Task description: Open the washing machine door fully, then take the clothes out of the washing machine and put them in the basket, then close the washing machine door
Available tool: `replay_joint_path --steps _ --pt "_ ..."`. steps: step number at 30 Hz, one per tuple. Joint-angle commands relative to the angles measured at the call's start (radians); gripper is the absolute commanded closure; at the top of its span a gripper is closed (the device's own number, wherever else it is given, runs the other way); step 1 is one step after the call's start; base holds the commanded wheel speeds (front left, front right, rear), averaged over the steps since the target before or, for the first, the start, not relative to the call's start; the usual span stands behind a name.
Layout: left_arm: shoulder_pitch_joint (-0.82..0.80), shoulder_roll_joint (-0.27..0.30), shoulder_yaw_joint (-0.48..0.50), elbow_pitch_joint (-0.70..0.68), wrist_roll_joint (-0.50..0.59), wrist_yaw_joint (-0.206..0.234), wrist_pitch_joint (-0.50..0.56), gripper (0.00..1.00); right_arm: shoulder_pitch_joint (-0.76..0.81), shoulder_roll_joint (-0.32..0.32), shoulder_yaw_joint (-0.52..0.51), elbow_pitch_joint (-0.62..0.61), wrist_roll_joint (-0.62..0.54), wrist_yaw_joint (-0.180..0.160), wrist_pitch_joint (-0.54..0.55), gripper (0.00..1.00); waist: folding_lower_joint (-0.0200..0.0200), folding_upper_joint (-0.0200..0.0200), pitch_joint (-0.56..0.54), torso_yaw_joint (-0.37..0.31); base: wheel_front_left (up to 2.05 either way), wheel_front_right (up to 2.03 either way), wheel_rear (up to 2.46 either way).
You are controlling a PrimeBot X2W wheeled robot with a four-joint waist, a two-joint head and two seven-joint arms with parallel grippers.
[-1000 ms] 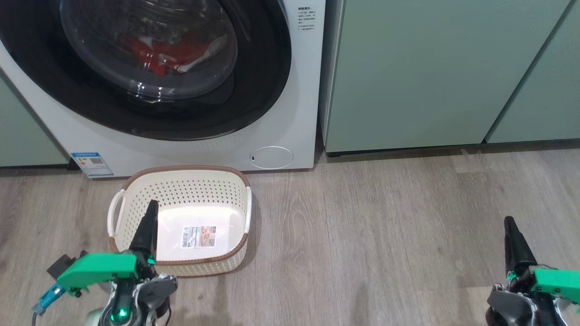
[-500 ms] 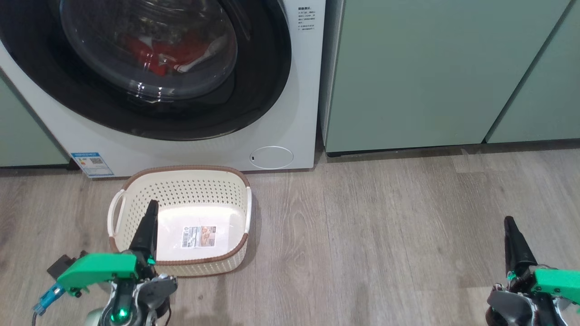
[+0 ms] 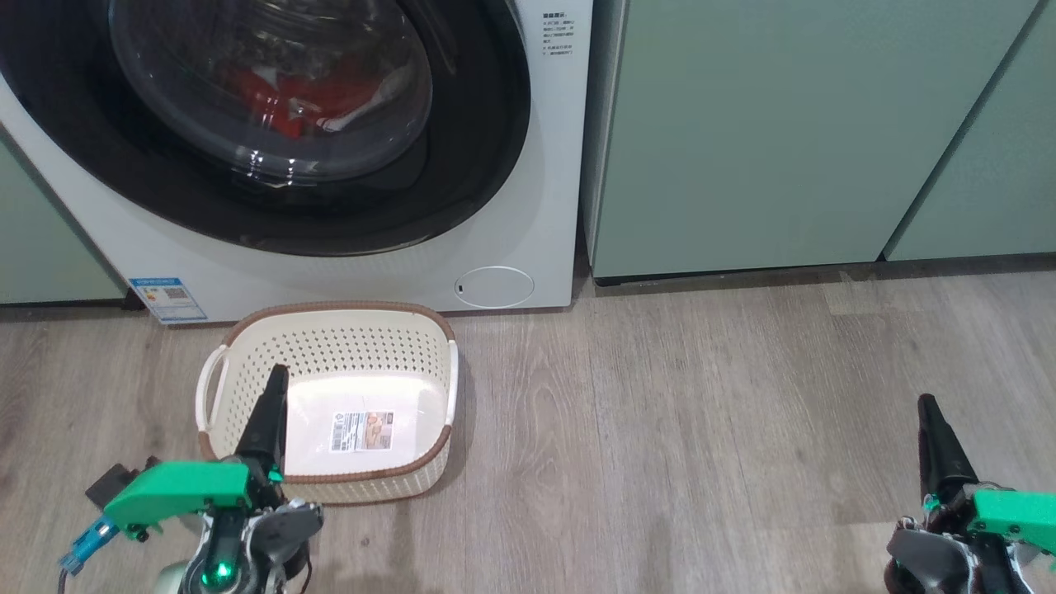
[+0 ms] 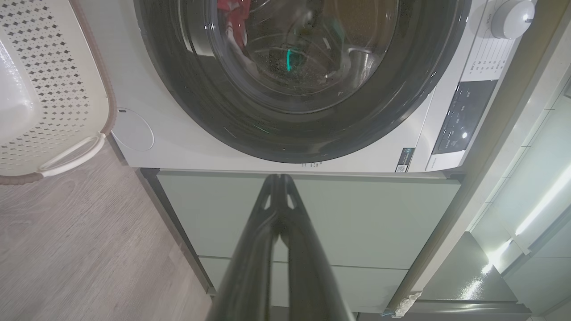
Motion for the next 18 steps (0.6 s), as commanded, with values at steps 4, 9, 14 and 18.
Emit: replay_joint_path --steps 4,9,14,18 --pt "-0.025 0.018 0.028 -0.036 -0.004 -0.007 0.006 1.0 -0.048 -0.02 0.021 -0.041 0.007 0.008 0.005 1.0 0.0 0.0 0.0 0.0 0.0 0.0 0.0" --pt "-0.025 0.018 0.028 -0.036 -0.004 -0.007 0.006 1.0 -0.048 -0.02 0.021 -0.041 0.007 0.008 0.005 1.0 0.0 0.0 0.0 0.0 0.0 0.0 0.0" --pt "-0.025 0.018 0.028 -0.036 -0.004 -0.007 0.006 1.0 -0.048 -0.02 0.021 -0.041 0.007 0.008 0.005 1.0 0.0 0.0 0.0 0.0 0.0 0.0 0.0" --pt "-0.025 0.018 0.028 -0.036 -0.004 -0.007 0.006 1.0 -0.048 -0.02 0.021 -0.041 0.007 0.008 0.005 1.0 0.0 0.0 0.0 0.0 0.0 0.0 0.0"
